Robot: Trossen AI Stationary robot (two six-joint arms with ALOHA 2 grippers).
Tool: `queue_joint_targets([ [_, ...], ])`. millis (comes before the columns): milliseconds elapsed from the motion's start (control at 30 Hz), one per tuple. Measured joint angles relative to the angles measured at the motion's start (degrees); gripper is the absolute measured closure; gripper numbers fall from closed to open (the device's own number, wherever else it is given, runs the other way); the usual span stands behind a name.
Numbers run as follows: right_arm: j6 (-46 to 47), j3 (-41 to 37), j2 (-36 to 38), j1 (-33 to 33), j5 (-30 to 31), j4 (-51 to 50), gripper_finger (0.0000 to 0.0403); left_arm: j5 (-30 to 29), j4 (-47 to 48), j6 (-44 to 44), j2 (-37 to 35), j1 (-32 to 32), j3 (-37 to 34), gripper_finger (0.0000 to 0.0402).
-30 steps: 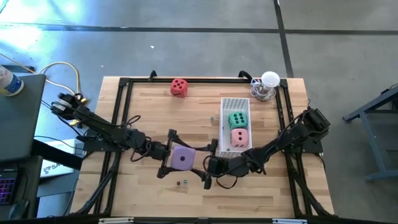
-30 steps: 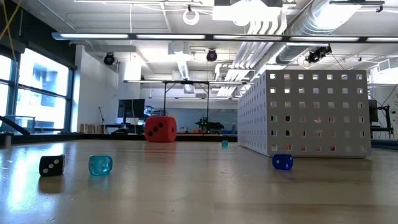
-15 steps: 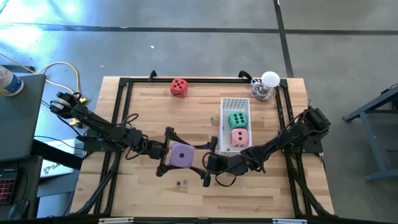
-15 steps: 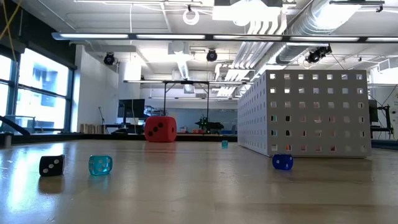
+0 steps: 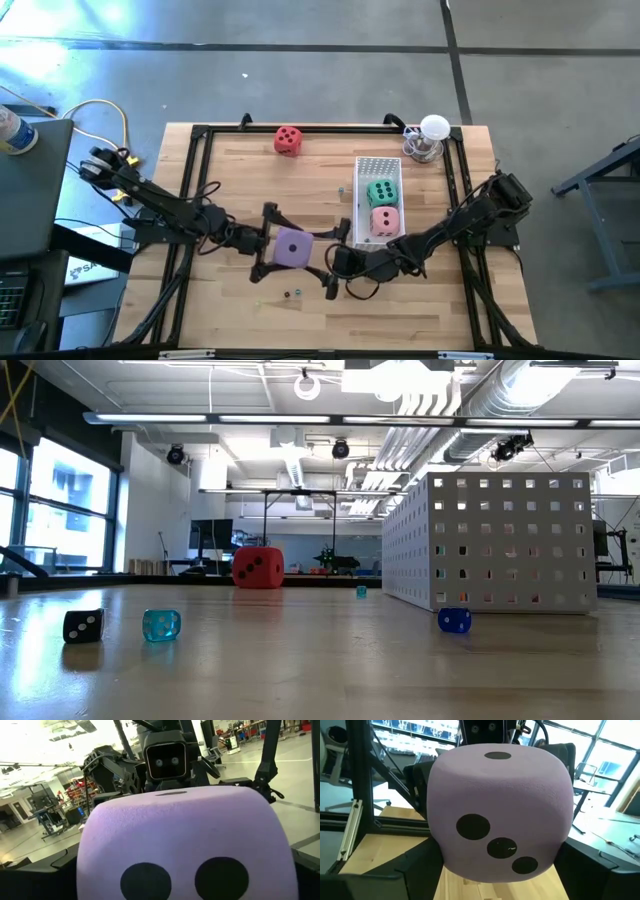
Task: Pick & Place Dice
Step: Put the purple die into the white bin
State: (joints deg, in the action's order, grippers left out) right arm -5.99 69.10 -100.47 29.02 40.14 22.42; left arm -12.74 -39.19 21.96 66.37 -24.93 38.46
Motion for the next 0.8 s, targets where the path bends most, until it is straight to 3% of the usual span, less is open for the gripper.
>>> queue_joint_targets([
  [800, 3.1, -0.2, -0.1, -0.1, 1.4, -1.3, 0.0085, 0.4, 1.3, -0.8, -3.9, 0.1, 0.1, 0.0002],
])
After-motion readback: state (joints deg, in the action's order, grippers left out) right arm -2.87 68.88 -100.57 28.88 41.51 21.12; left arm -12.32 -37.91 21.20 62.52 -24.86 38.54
